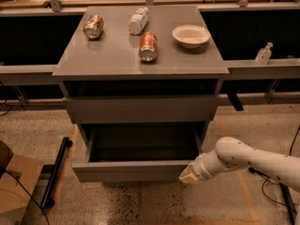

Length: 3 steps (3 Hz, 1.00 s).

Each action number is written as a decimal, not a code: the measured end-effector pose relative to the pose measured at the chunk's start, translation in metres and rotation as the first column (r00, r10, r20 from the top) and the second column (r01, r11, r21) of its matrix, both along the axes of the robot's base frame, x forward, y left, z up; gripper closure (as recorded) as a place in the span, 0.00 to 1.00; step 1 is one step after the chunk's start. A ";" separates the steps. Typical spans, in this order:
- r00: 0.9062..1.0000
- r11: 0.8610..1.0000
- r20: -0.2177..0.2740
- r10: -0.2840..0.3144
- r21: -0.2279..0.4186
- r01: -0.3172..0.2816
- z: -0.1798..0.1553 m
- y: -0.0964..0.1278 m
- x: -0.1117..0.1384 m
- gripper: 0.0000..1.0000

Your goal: Close middle drawer

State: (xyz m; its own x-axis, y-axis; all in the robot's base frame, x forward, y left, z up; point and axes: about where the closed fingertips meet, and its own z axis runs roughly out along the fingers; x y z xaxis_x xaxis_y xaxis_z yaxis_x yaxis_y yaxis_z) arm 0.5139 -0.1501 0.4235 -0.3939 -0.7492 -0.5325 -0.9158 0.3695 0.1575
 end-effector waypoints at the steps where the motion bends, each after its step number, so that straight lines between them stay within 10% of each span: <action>1: 1.000 1.000 0.000 0.000 0.000 0.000 0.000 0.000 0.000 1.00; 3: 0.981 1.000 0.196 -0.006 -0.008 0.007 0.010 0.025 0.061 1.00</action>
Offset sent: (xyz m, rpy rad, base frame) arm 0.0353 0.0099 -0.0028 -0.0737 -0.0924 -0.0413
